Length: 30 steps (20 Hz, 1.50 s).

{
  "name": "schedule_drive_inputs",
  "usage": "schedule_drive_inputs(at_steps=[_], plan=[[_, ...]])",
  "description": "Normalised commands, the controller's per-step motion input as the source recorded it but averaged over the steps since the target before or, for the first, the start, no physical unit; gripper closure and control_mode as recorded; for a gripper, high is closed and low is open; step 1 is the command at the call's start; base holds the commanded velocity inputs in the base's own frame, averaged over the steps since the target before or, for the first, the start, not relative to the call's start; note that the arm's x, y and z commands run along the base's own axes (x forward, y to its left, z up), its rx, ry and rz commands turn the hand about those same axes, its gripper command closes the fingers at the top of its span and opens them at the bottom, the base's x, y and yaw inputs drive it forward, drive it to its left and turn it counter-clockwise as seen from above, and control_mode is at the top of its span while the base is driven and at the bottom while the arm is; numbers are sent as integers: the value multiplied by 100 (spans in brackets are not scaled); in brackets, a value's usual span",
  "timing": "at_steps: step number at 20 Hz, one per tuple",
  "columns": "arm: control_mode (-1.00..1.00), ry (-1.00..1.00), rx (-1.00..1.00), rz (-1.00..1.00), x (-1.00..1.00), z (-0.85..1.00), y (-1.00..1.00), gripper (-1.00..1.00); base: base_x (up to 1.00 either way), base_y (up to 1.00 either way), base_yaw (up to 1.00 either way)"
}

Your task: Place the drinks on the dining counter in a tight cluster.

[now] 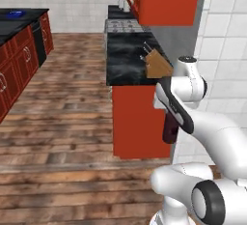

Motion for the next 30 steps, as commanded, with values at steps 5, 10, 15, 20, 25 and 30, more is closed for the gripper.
schedule_drive_inputs(at_steps=[5,10,15,20,25,30], plan=[[100,0,0,0,0,0,0,100,66,66,1],[100,0,0,0,0,0,0,100,69,66,0],[100,0,0,0,0,0,0,100,71,66,0],[100,0,0,0,0,0,0,100,72,67,0],[100,0,0,0,0,0,0,100,73,67,0],[100,0,0,0,0,0,0,100,73,66,0]])
